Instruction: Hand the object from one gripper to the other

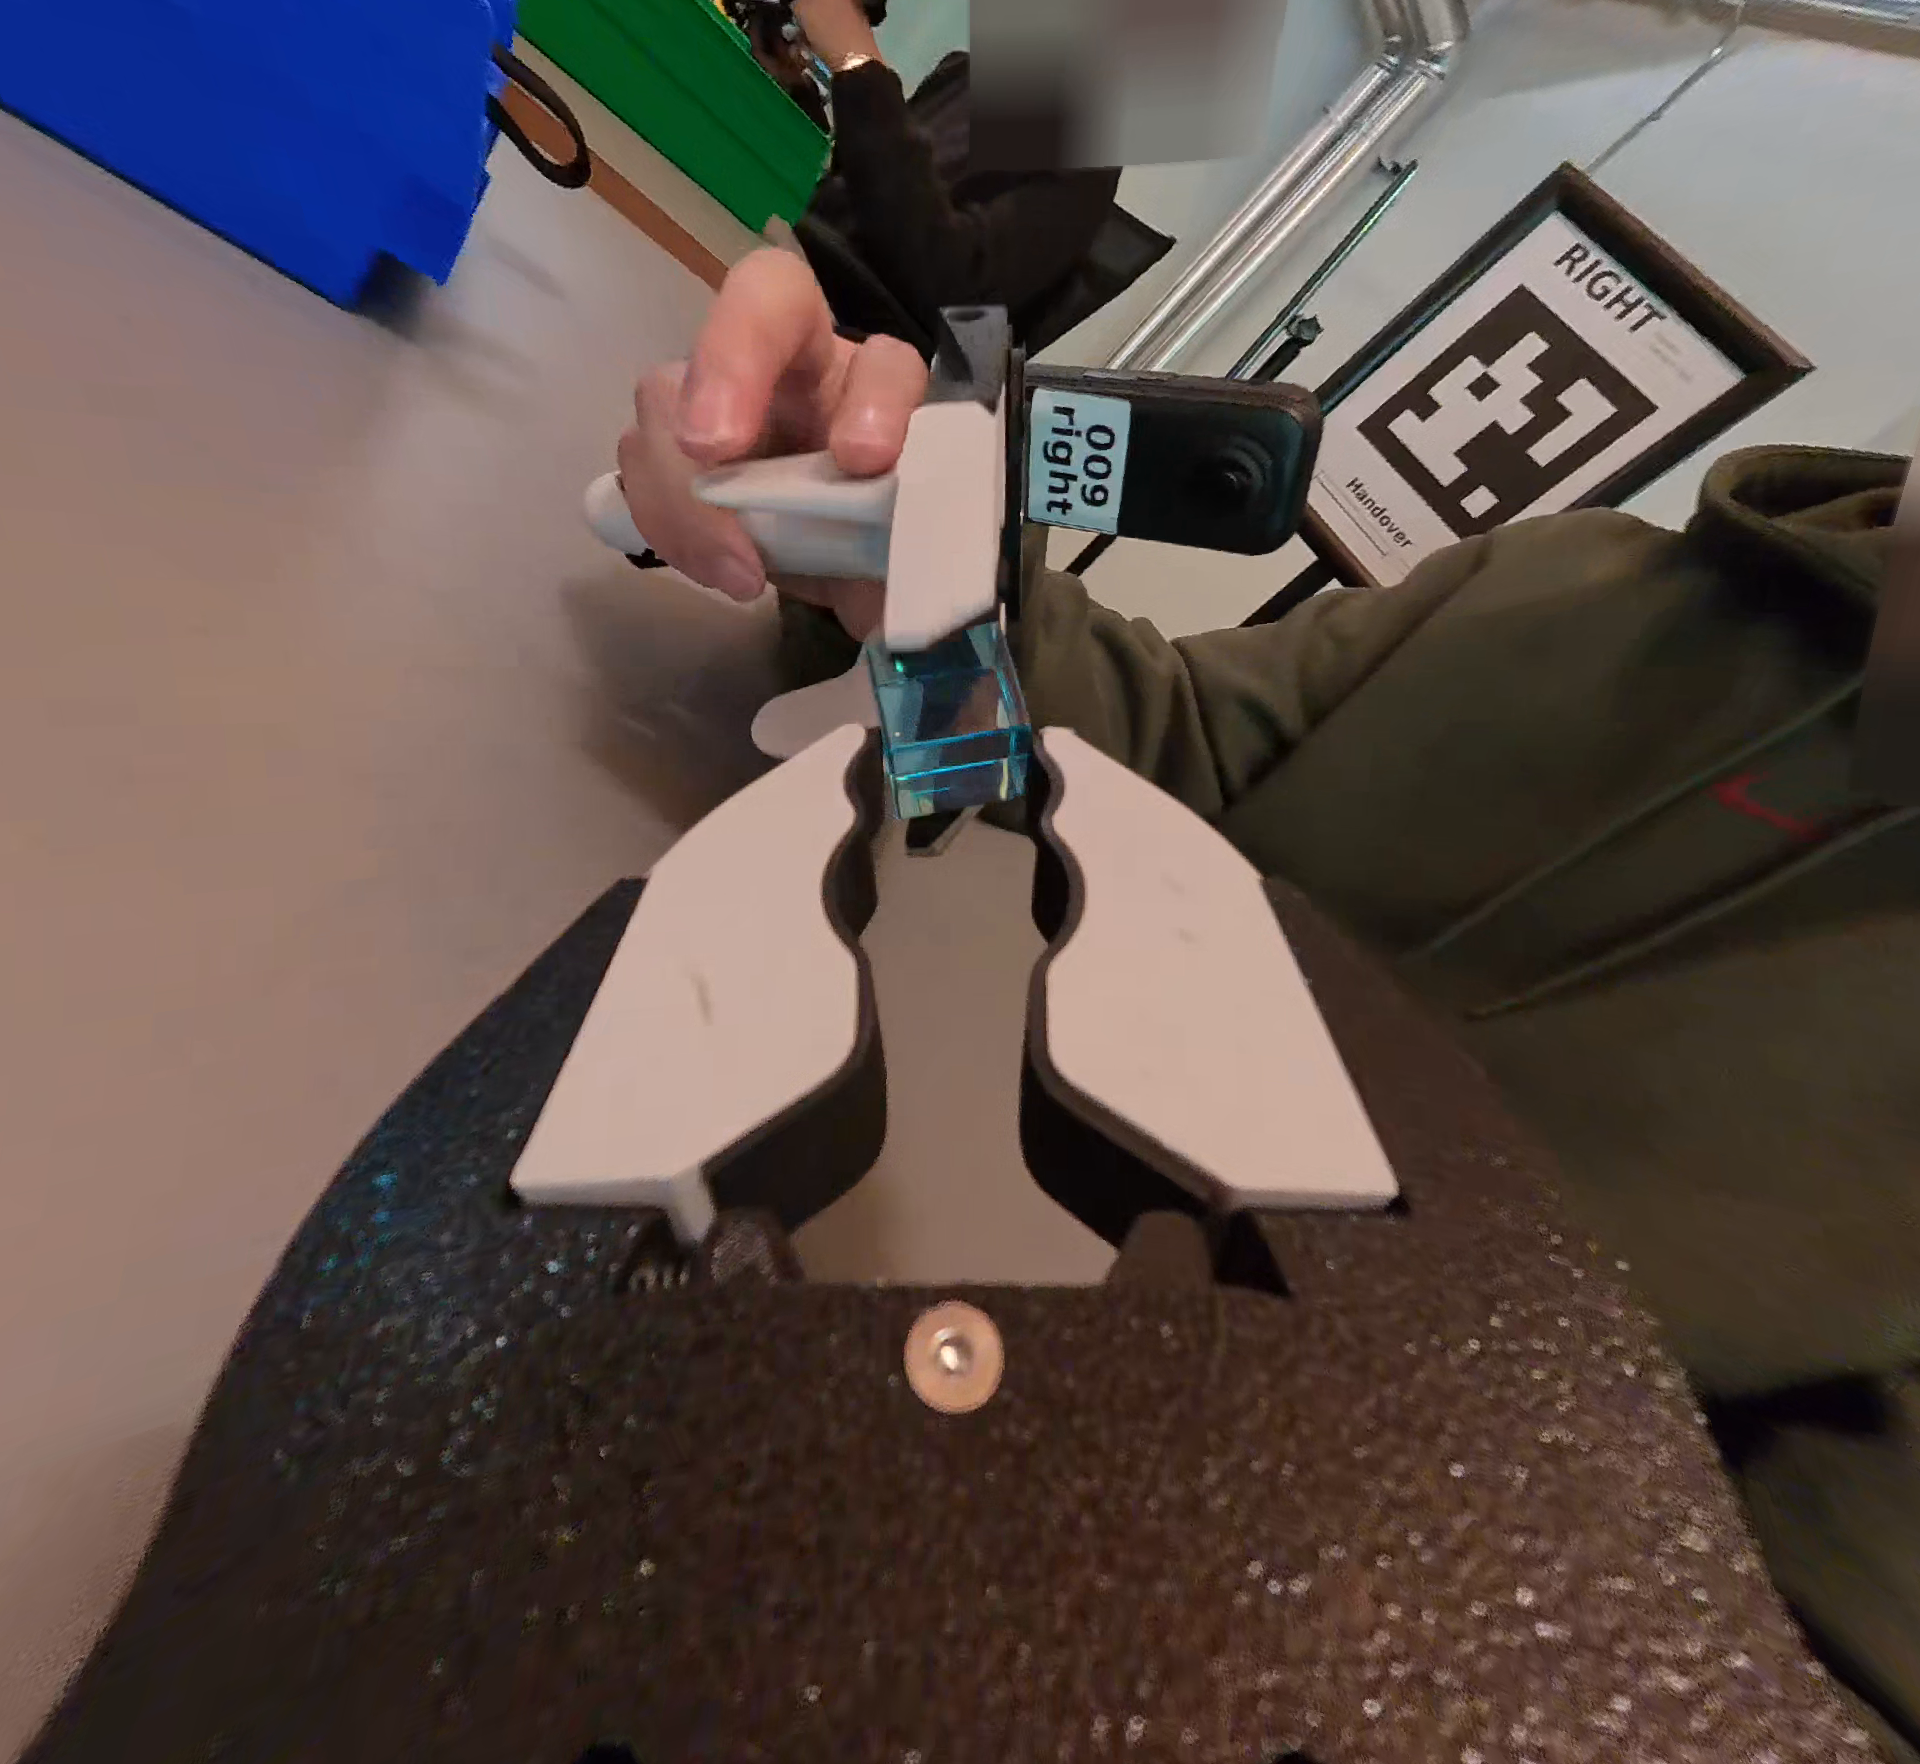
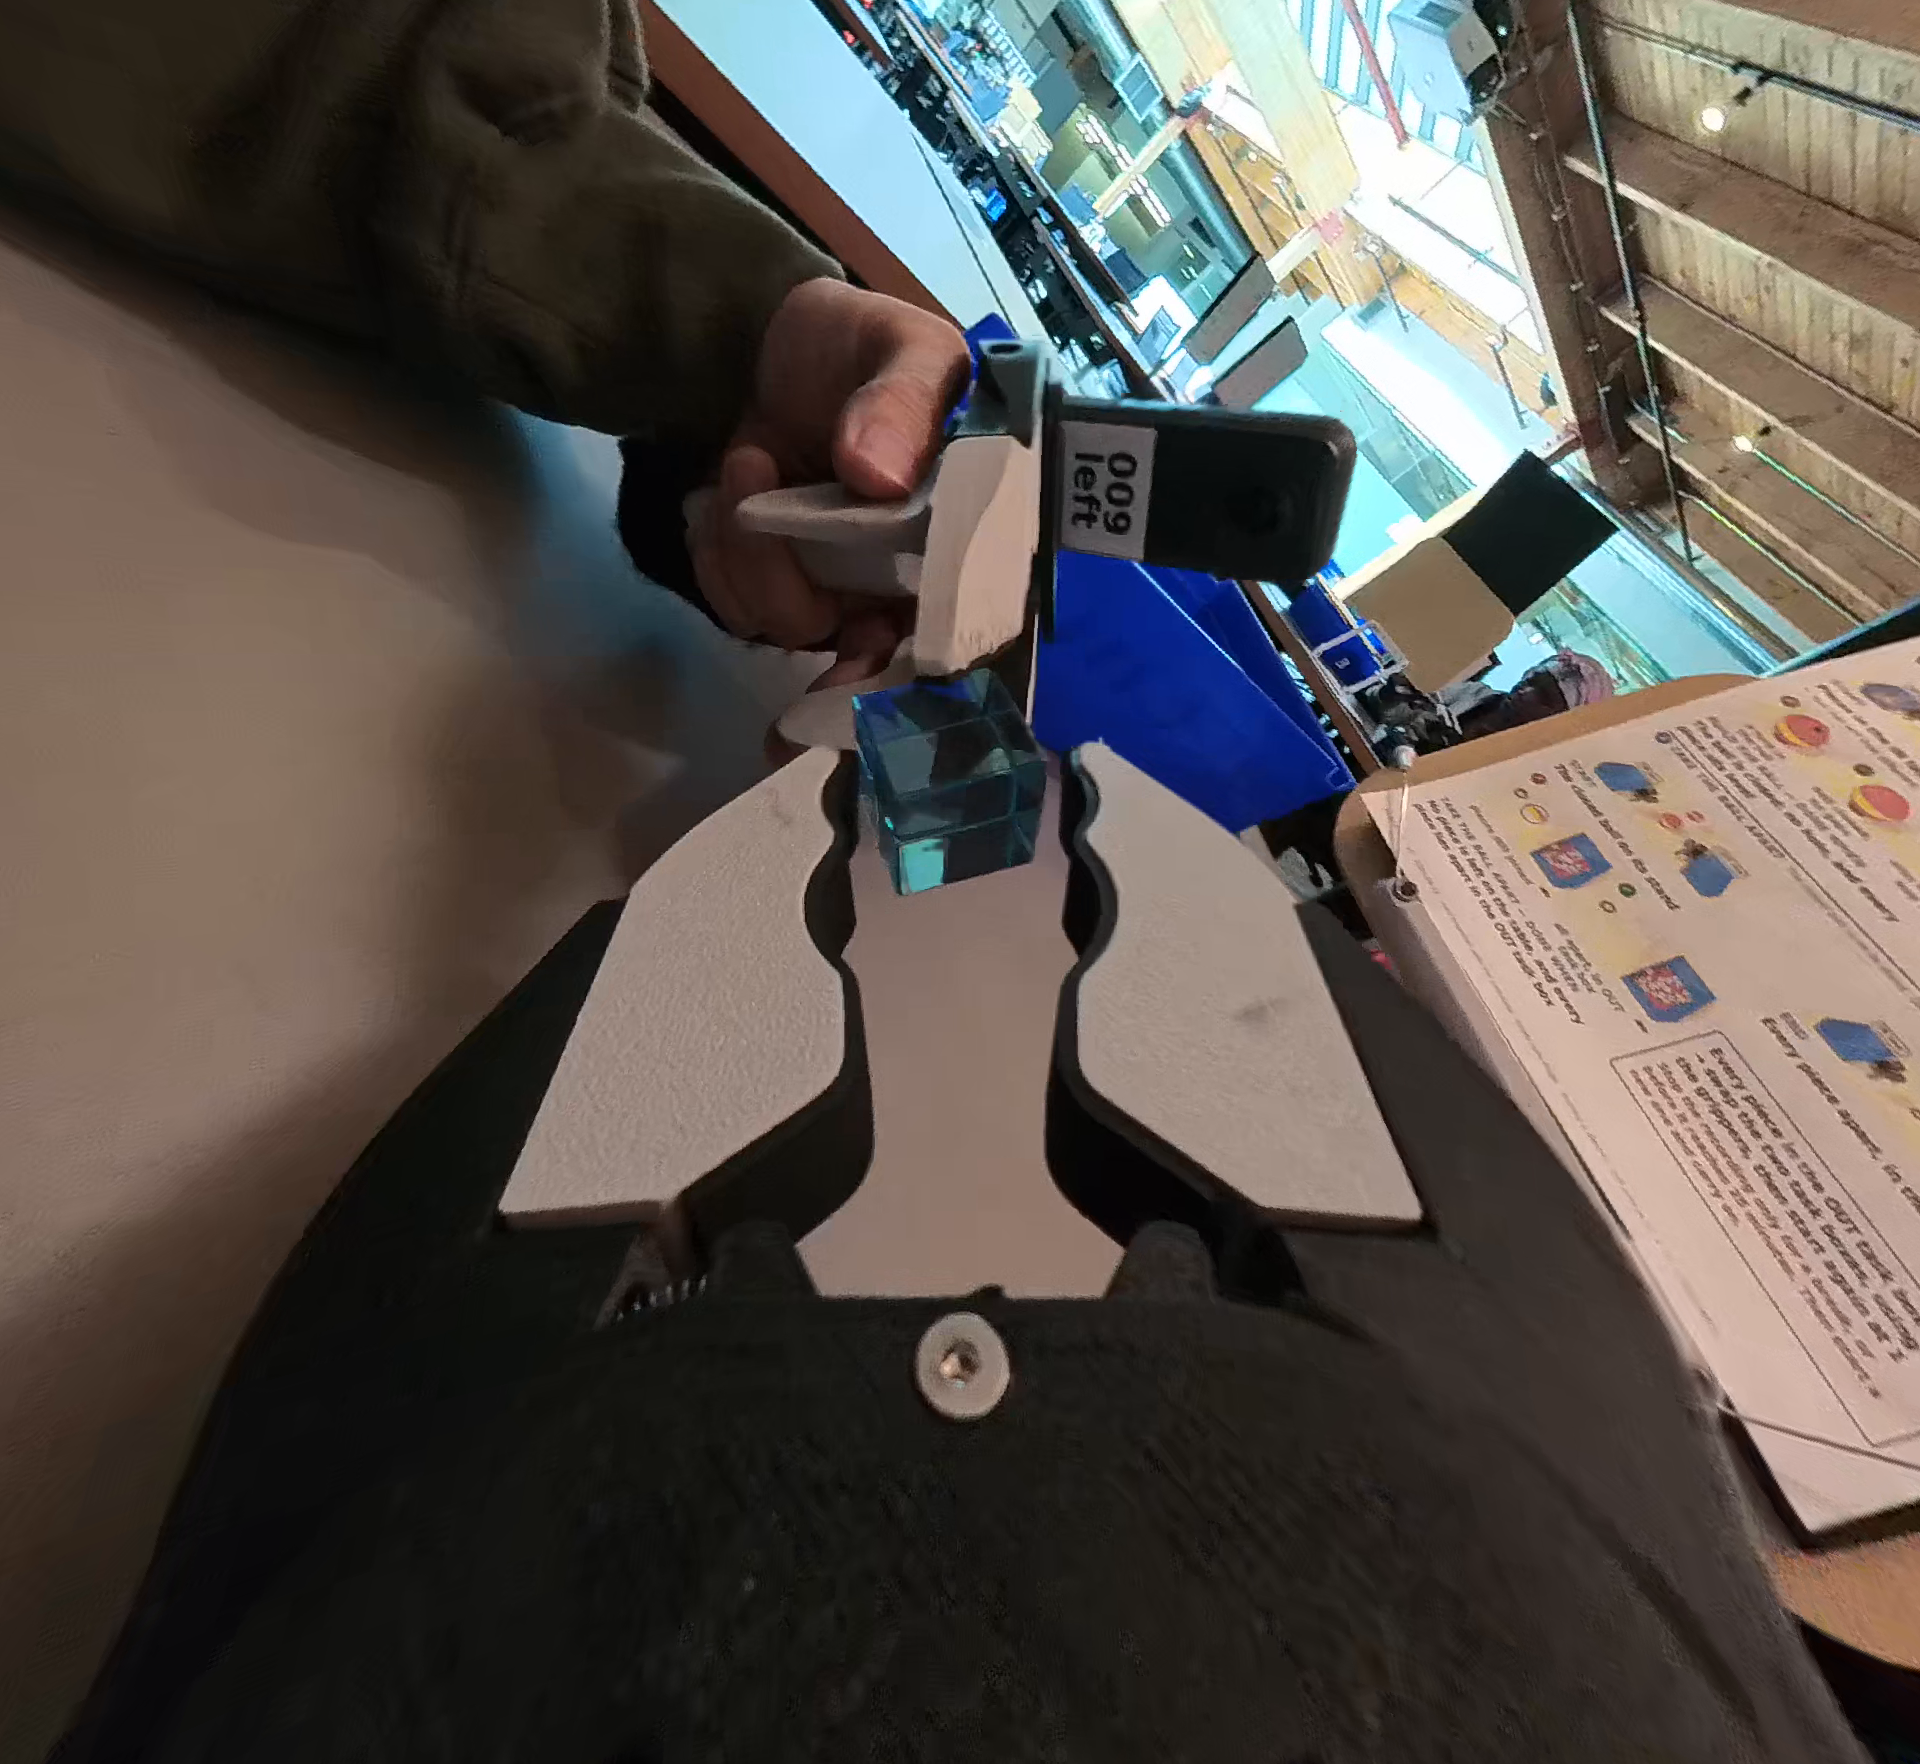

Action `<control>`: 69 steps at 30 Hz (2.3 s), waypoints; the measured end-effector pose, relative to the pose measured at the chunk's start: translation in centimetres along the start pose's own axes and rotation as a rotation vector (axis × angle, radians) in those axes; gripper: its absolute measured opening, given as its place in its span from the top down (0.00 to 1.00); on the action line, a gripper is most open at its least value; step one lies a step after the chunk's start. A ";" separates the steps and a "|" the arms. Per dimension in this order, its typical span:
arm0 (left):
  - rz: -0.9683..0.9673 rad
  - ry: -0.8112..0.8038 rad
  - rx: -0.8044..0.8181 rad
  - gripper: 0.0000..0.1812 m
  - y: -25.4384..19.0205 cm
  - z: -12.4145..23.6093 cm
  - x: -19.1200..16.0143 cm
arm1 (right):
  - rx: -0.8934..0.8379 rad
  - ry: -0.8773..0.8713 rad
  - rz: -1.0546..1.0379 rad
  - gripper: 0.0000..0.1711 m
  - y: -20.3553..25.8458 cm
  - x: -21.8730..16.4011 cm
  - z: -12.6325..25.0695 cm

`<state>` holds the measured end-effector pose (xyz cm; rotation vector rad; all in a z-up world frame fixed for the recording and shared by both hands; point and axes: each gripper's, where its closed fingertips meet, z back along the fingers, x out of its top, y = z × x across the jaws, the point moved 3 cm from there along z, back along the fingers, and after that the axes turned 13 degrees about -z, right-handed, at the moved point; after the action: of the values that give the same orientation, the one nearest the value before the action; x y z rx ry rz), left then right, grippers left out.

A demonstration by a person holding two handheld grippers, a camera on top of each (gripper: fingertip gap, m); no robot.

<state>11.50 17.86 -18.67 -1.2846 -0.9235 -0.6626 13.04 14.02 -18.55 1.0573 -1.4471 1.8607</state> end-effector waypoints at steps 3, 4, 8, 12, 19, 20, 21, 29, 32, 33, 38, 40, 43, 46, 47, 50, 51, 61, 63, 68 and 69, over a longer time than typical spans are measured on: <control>0.016 -0.023 -0.004 0.86 0.2 0.3 0.1 | 0.003 0.016 -0.023 0.81 0.0 -0.1 -0.2; 0.011 -0.040 0.019 0.86 0.5 0.3 0.2 | -0.024 0.034 -0.028 0.81 -0.4 -0.3 -0.2; -0.080 -0.164 0.303 0.86 3.0 1.2 1.9 | -0.255 0.178 -0.035 0.82 -3.1 -2.1 0.0; -0.198 -0.127 0.584 0.82 4.4 1.5 2.7 | -0.441 0.366 0.097 0.82 -5.3 -4.1 1.1; -0.174 0.018 0.848 0.76 6.0 -1.3 1.7 | -0.505 0.567 0.364 0.82 -5.5 -5.3 0.5; -0.185 0.020 0.870 0.76 6.1 -1.5 1.7 | -0.485 0.569 0.390 0.82 -5.1 -5.3 0.2; -0.202 0.011 0.885 0.77 6.1 -1.6 1.8 | -0.477 0.570 0.412 0.82 -4.9 -5.2 -0.1; -0.269 0.025 0.804 0.85 5.7 -0.7 1.6 | -0.411 0.340 0.032 0.74 -4.3 -4.2 -0.3; -0.331 -0.029 0.639 0.85 4.7 0.3 1.8 | -0.186 0.125 -0.423 0.55 -3.5 -3.1 0.1; -0.359 -0.062 0.582 0.85 4.1 0.7 2.0 | -0.141 0.071 -0.556 0.53 -3.5 -2.7 0.4; -0.706 -0.114 0.485 0.86 1.0 1.8 2.9 | 0.252 -0.102 -1.280 0.50 -2.4 -1.3 0.3; -0.826 -0.062 0.464 0.86 0.4 1.3 2.6 | 0.384 -0.139 -1.516 0.54 -1.7 -1.1 0.1; -0.954 0.018 0.448 0.86 0.3 0.1 1.6 | 0.556 -0.265 -1.770 0.63 -1.8 -0.3 0.1; -1.078 0.116 0.481 0.86 0.5 -0.7 1.0 | 0.572 -0.231 -1.812 0.72 -1.4 -0.7 -0.1; -1.096 0.134 0.492 0.86 0.6 -0.8 0.9 | 0.548 -0.198 -1.799 0.73 -1.2 -1.0 -0.3; -1.135 0.160 0.551 0.86 1.1 -0.6 1.0 | 0.535 -0.226 -1.752 0.83 -1.6 -1.0 -0.1; -1.137 0.165 0.549 0.86 1.1 -0.7 0.9 | 0.535 -0.212 -1.724 0.83 -1.6 -1.0 -0.1; -0.393 -0.132 0.426 0.67 1.6 0.6 2.7 | 0.044 -0.124 -0.680 0.84 -3.8 -0.8 1.7; -0.145 -0.192 0.299 0.68 1.8 0.3 2.6 | -0.014 -0.103 -0.449 0.84 -3.3 -0.4 1.6; 0.111 -0.141 0.083 0.72 1.2 -1.2 0.8 | -0.077 0.011 -0.027 0.84 -1.9 -0.9 0.6; 0.122 -0.130 0.058 0.73 1.0 -1.4 0.6 | -0.067 0.025 0.010 0.84 -1.5 -1.0 0.4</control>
<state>12.91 16.75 -18.65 -1.3330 -0.9551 -0.4580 14.90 14.11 -18.55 0.9928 -1.4918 1.8136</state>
